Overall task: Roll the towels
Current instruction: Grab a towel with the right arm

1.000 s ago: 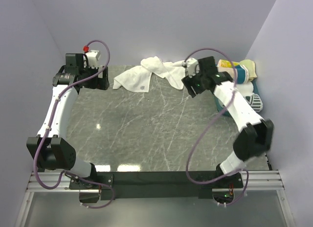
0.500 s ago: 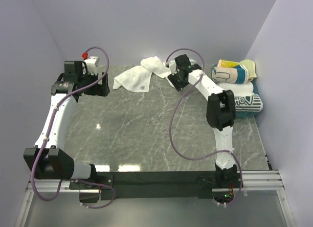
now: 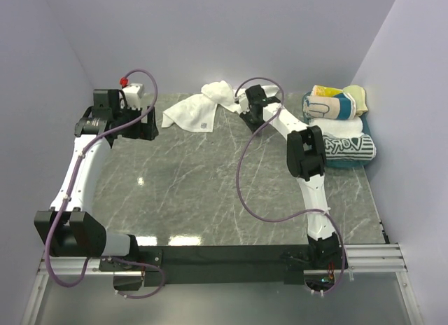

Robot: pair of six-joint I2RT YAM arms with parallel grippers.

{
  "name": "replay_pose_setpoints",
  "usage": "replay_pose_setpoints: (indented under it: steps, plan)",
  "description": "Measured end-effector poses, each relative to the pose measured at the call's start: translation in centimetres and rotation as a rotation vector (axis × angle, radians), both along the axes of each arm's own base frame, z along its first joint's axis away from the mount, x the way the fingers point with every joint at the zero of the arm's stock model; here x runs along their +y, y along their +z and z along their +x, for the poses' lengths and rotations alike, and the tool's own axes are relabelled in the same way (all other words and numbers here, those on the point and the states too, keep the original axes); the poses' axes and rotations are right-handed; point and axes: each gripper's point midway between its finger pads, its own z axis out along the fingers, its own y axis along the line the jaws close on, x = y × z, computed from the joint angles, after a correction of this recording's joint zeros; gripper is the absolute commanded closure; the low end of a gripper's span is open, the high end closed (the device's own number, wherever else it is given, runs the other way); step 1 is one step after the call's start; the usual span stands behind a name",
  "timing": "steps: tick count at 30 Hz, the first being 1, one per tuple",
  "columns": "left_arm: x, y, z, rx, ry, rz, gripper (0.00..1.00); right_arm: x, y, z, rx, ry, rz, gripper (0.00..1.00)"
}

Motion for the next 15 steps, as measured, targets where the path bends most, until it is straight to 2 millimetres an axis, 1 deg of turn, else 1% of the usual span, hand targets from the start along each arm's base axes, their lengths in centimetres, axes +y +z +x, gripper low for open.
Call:
replay_pose_setpoints:
  steps: [1, 2, 4, 6, 9, 12, 14, 15]
  plan:
    - [-0.3, -0.1, 0.0, 0.002, -0.013, -0.009, 0.09, 0.0, -0.3, -0.3, 0.013, 0.002, 0.002, 0.94]
    - [-0.6, -0.2, 0.1, 0.004, -0.027, -0.02, 0.13, -0.1, -0.5, -0.5, 0.021, 0.001, 0.004, 1.0]
    - [-1.3, -0.5, 0.7, 0.005, -0.062, -0.04, 0.16, -0.1, -0.5, -0.7, 0.025, -0.014, 0.015, 1.0]
    - [-2.0, -1.4, 1.4, 0.018, -0.093, -0.057, 0.19, -0.6, -0.6, -1.5, 0.04, -0.016, 0.007, 1.0]
    - [-3.2, -3.9, 2.8, 0.065, -0.129, -0.073, 0.2, -1.5, -0.5, -2.9, 0.07, -0.011, -0.014, 1.0]
    - [-4.1, -7.1, 4.1, 0.132, -0.147, -0.085, 0.21, -2.4, -0.2, -4.6, 0.094, -0.007, -0.024, 1.0]
    - [-4.7, -8.9, 5.0, 0.167, -0.156, -0.09, 0.23, -3.1, 0.7, -6.0, 0.109, -0.003, -0.026, 1.0]
    - [-5.1, -9.4, 5.4, 0.177, -0.159, -0.093, 0.24, -3.3, 1.3, -6.6, 0.113, 0.001, -0.022, 1.0]
